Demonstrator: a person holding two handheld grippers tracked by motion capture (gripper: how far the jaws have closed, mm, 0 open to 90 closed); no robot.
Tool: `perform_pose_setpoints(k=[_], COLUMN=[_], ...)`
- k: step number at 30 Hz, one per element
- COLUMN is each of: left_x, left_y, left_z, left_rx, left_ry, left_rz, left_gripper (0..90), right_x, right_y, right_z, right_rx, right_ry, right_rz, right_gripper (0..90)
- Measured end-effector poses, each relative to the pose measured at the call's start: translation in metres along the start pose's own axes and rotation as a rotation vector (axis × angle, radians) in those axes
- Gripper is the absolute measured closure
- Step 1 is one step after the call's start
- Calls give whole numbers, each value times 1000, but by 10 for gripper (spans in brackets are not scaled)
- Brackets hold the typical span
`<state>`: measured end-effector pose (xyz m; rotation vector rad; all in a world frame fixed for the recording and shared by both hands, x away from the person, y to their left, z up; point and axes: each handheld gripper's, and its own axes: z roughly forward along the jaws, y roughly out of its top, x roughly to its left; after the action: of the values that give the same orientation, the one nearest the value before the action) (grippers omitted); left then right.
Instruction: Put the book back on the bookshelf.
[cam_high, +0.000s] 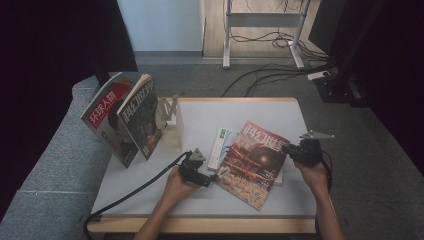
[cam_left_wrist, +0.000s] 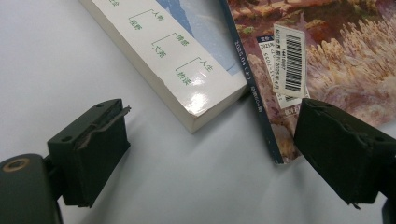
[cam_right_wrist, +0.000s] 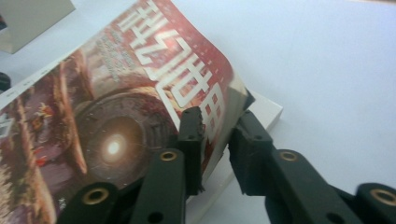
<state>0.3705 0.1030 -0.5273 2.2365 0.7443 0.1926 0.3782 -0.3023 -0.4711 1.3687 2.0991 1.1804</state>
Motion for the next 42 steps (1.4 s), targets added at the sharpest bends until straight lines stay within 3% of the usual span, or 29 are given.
perform_pose_setpoints(k=[5,15,21,23,28,35,38,40,42], left_x=[0,-2,1,-3,-9,-5,0,5,8], left_y=[0,1,6,19,41,61,65,69,71], left_z=[0,-4,-9,-13,-16,-8,-4,-1,3], left_rx=[-3,-11,-61,-50,-53,-47,-69,-52,-35], left_ry=[-1,-9,-68,-66,-74,-91,-111,-115,-121], left_rz=[3,52,17,66,114,143,123,110,124], left_gripper=[94,133,145,149,181,248,270,274,276], right_x=[7,25,36,39,43,50,53,55,58], right_y=[7,26,37,40,45,52,54,56,58], right_z=[-8,-22,-29,-31,-35,-43,-45,-47,-48], right_rx=[-19,-62,-88,-93,-109,-126,-131,-137,-139], right_ry=[14,39,45,50,62,77,80,79,82], right_rz=[-29,-92,-126,-131,-147,-177,-189,-200,-209], right_gripper=[798,816,816,816,815,813,813,814,814])
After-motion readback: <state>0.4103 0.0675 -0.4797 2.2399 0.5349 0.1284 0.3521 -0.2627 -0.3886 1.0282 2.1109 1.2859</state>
